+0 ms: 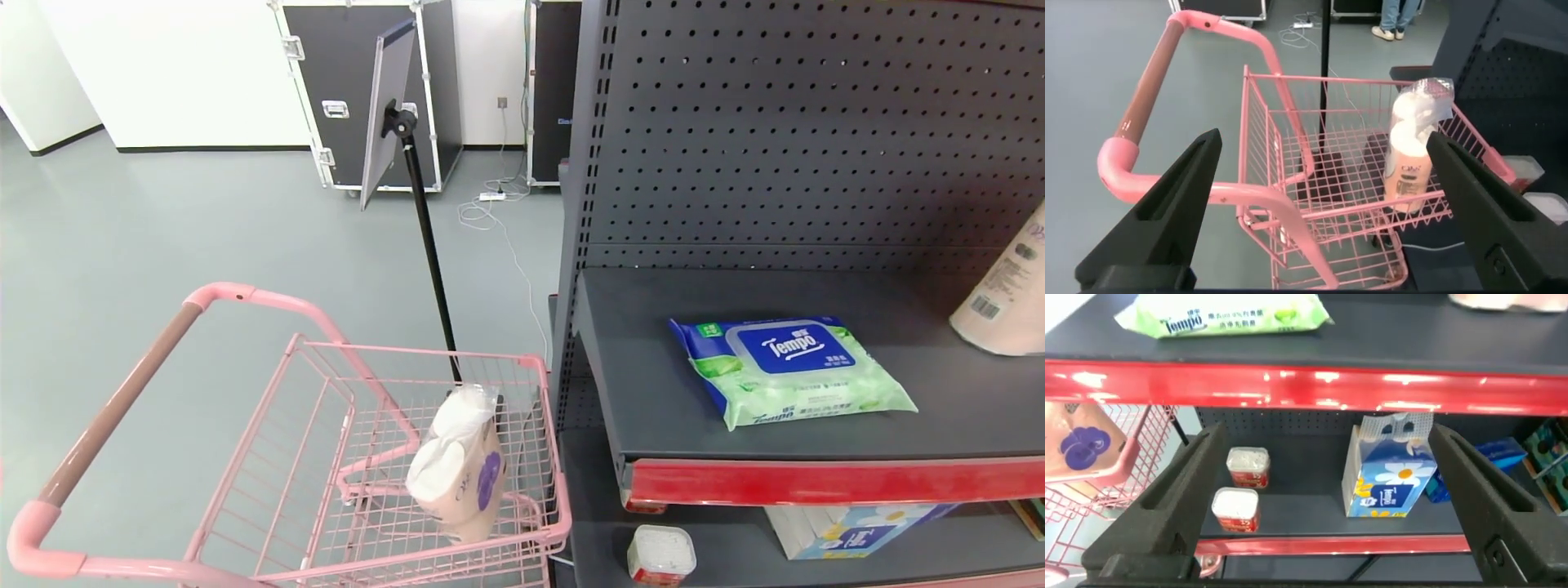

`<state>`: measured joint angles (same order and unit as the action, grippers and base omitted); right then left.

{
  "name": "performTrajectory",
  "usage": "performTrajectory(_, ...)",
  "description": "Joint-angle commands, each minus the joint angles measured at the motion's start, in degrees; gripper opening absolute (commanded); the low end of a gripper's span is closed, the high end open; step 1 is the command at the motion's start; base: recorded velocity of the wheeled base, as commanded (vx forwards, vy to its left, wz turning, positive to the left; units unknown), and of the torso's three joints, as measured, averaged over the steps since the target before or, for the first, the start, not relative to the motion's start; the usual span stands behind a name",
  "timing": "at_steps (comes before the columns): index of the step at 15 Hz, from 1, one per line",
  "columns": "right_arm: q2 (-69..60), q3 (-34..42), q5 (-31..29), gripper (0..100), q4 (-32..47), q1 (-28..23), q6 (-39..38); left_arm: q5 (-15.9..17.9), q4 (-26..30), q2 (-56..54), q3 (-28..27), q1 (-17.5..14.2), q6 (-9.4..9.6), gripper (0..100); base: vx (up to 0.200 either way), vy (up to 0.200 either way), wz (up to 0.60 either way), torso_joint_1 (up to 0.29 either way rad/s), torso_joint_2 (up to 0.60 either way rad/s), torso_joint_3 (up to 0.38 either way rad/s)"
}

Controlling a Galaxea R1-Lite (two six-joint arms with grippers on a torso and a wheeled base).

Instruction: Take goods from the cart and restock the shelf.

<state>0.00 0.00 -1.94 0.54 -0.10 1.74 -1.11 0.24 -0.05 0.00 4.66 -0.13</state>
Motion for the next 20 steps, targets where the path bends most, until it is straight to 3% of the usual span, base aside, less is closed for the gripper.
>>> performTrajectory(1, 0.00, 0.00, 0.00, 100, -0.01, 0.01, 0.01, -0.03, 0.02, 0.05, 0.00, 0.00, -0.04, 100, 0.000, 0.000, 0.00, -0.134, 0.35, 0.207)
performTrajectory(20, 0.00, 0.00, 0.00, 100, -0.01, 0.01, 0.10, 0.05, 0.02, 0.05, 0.00, 0.00, 0.13, 100, 0.000, 0.000, 0.00, -0.141, 0.41, 0.270)
